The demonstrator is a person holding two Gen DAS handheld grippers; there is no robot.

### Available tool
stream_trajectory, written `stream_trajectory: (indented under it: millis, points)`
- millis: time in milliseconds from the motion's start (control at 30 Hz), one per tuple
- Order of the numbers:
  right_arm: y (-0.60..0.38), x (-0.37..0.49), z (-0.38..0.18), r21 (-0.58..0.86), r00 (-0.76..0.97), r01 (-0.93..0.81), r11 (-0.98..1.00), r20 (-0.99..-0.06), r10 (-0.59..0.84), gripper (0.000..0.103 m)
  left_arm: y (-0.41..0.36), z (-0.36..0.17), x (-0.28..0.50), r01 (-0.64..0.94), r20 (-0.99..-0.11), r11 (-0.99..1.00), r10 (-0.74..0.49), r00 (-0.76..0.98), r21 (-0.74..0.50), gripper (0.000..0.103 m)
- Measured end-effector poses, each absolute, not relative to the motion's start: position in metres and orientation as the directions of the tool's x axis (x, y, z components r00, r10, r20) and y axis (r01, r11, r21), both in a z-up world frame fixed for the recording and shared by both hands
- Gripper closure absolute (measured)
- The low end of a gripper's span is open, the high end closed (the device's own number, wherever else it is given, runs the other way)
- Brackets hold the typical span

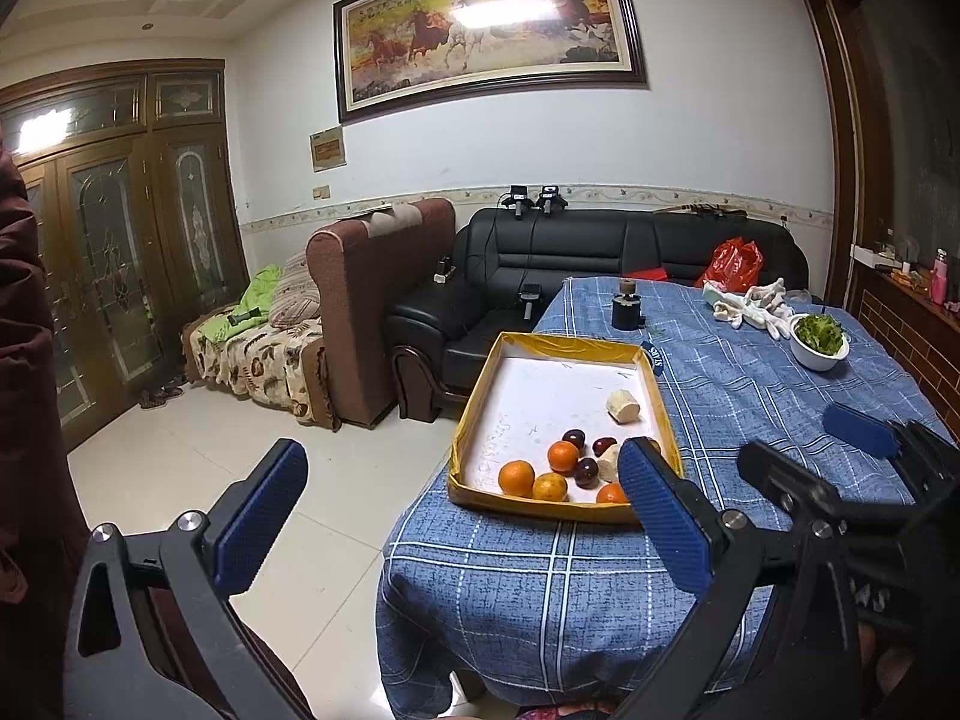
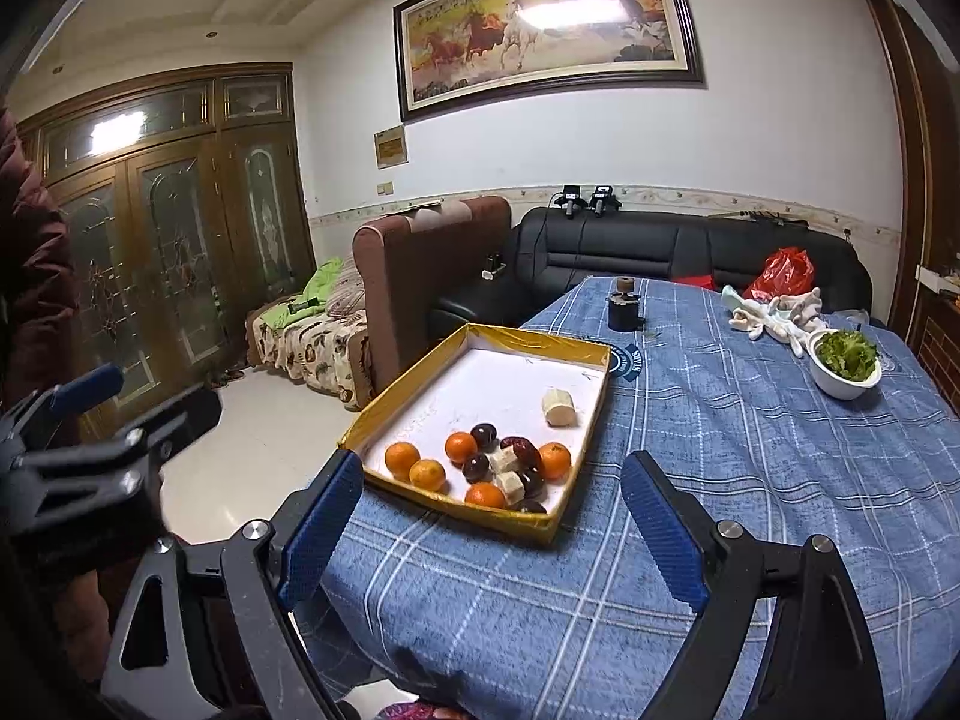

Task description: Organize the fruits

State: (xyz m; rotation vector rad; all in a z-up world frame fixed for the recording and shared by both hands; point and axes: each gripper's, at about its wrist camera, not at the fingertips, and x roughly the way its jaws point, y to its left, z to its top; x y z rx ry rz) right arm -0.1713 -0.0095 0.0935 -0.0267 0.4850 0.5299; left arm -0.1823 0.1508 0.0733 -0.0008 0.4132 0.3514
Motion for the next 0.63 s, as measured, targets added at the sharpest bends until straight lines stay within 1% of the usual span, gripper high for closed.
stream_trajectory:
  millis: [133,300,633]
  points:
    - [0.001,-0.151,0.096,0.120,0.742,-0.490,0.863,-0.461,0.486,0.014,0.163,0.076,-0.177,-0.321,-0.397,0.945,0.316,0.862,0.056,0.000]
    - [0.018,-0.134,0.086,0.127,0.716,-0.501,0.856,-0.493,0.493,0.014,0.176,0.074,-0.163,-0.313,-0.396,0.949,0.303,0.867,0.039,0.000]
    - [0.021,-0.088,0.060,0.155,0.687,-0.466,0.871,-0.556,0.467,0.014,0.178,0.056,-0.115,-0.256,-0.458,0.965,0.250,0.853,0.051,0.000]
